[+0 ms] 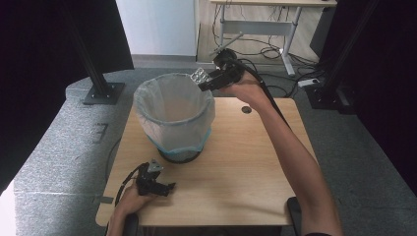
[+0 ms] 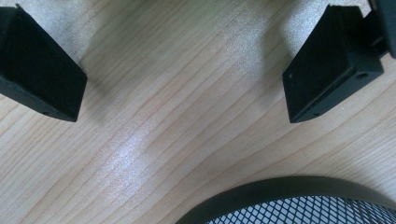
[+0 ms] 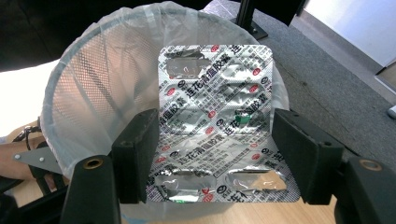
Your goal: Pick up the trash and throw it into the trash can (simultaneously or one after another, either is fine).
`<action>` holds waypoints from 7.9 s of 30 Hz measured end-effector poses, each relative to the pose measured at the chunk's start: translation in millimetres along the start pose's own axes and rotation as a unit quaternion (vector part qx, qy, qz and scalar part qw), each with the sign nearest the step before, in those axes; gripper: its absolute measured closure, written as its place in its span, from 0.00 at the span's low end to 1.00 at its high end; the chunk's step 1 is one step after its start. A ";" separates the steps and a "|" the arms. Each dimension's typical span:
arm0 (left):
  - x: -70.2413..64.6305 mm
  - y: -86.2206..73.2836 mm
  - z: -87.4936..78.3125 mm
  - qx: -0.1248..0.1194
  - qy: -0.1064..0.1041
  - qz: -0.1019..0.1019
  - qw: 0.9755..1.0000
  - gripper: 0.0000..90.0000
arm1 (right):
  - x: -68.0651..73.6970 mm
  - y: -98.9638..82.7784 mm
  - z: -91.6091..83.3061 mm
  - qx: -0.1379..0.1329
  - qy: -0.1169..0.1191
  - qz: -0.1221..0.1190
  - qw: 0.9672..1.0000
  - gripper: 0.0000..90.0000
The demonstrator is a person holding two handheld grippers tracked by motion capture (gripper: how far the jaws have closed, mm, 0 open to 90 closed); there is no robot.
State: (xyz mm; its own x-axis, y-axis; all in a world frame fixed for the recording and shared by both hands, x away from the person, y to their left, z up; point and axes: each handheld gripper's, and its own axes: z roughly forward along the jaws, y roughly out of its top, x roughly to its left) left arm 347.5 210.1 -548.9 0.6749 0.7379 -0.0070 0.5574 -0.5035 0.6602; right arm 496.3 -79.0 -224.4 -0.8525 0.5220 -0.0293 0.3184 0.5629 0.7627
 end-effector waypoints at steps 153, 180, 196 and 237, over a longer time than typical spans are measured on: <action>0.5 0.1 -0.2 0.001 -0.001 0.002 1.000 0.00 | -59.9 -207.1 -76.0 -0.026 -0.122 0.059 0.990 0.00; 0.1 0.2 0.0 0.000 0.001 0.000 1.000 0.00 | -36.5 -268.5 -38.9 -0.006 -0.105 0.054 0.993 0.00; -0.1 0.2 0.2 -0.001 0.001 -0.001 1.000 0.00 | -21.7 -300.1 -3.7 0.026 -0.098 0.041 0.994 0.00; -0.4 0.2 0.5 -0.001 0.001 -0.002 1.000 0.00 | -1.2 -391.9 50.4 0.038 -0.087 0.077 0.993 0.00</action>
State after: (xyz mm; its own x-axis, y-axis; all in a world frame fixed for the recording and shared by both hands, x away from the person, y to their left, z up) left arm 347.6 209.4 -549.1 0.6711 0.7413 -0.0081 0.5590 -0.4988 0.6624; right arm 393.5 -268.0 -555.8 -0.7090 0.7045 -0.0313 0.4756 0.5103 0.7165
